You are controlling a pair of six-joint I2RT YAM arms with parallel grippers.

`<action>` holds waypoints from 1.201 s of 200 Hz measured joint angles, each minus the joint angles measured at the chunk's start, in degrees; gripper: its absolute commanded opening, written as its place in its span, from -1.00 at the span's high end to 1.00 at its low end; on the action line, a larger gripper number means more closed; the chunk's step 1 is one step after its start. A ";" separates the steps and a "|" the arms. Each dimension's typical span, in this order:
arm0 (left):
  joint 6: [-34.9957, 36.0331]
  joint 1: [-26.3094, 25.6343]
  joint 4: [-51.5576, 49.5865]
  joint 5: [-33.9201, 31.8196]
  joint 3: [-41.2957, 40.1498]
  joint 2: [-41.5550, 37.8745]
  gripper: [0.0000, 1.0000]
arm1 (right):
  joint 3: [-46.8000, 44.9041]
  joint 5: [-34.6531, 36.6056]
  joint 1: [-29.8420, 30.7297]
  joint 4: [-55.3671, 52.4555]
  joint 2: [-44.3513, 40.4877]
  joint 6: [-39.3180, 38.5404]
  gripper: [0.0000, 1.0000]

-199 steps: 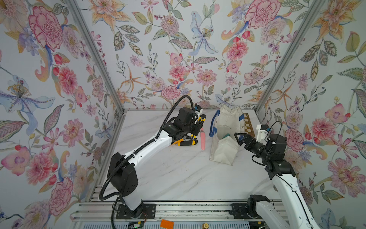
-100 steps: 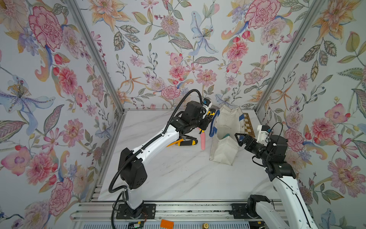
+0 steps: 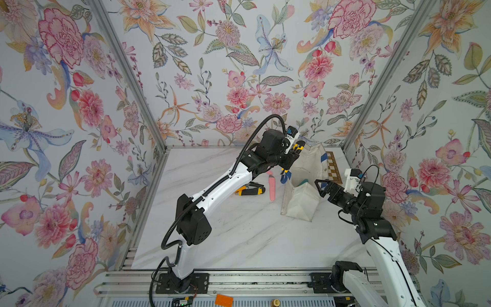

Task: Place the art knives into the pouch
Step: Place the utility knife in the pouch.

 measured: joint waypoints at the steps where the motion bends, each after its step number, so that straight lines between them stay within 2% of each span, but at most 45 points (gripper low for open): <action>1: 0.00 -0.02 -0.02 0.04 0.11 0.15 0.74 | 0.00 0.00 0.00 0.00 0.00 -0.02 -0.98; 109: -1.42 -2.27 0.17 7.78 8.63 9.14 0.76 | -0.35 0.04 -0.11 -0.02 -1.16 -0.33 -0.98; 240: -2.03 -2.43 -0.17 8.63 12.07 12.07 0.75 | -2.10 0.00 -0.44 -0.48 -1.81 -0.94 -0.98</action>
